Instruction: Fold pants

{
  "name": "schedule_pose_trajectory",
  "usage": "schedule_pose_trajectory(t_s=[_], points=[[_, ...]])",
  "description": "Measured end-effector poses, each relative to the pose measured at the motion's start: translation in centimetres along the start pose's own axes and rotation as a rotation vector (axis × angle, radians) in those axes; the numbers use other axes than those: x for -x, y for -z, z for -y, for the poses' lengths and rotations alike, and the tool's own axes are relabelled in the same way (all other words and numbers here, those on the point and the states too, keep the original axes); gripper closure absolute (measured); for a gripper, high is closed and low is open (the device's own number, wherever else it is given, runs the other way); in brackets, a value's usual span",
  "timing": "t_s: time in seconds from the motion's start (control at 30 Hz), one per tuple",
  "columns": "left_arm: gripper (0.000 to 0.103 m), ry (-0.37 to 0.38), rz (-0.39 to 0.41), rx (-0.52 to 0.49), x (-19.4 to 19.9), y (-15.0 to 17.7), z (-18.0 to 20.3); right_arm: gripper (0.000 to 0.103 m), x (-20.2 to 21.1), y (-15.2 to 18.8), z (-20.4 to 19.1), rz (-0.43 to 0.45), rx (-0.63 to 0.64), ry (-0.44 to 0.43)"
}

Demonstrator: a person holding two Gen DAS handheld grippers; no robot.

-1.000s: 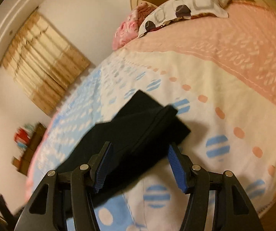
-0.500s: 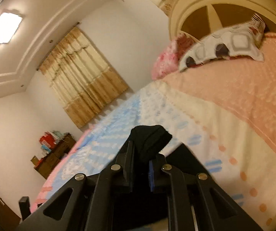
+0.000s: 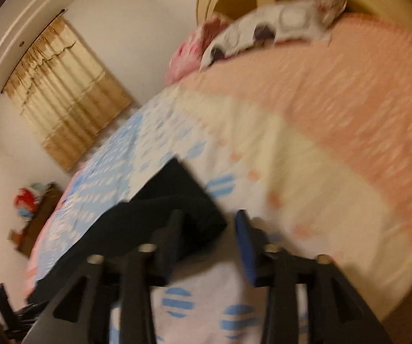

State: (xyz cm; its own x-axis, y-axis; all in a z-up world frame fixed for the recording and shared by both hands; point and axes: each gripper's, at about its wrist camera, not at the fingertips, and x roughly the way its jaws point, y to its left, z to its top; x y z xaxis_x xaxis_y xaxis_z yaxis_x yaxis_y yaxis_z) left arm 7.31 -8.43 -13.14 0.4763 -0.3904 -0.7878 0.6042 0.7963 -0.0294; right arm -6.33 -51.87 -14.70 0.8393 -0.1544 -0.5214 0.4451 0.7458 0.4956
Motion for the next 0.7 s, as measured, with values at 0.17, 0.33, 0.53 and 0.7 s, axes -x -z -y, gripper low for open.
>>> schedule_pose_trajectory(t_s=[0.17, 0.33, 0.53, 0.7], points=[[0.044, 0.071, 0.103, -0.026, 1.7, -3.1, 2.3, 0.06, 2.0, -2.8, 0.2, 0.07, 0.004, -0.069], [0.044, 0.131, 0.108, -0.057, -0.8, -6.4, 5.5, 0.061, -1.5, -4.1, -1.8, -0.054, 0.054, -0.16], [0.044, 0.126, 0.018, -0.074, -4.6, -6.8, 7.1, 0.076, -3.7, 0.3, -5.6, -0.201, 0.246, -0.18], [0.043, 0.099, 0.027, -0.132, -4.7, -6.2, 7.6, 0.076, -2.9, 3.6, -7.9, -0.191, 0.482, -0.138]])
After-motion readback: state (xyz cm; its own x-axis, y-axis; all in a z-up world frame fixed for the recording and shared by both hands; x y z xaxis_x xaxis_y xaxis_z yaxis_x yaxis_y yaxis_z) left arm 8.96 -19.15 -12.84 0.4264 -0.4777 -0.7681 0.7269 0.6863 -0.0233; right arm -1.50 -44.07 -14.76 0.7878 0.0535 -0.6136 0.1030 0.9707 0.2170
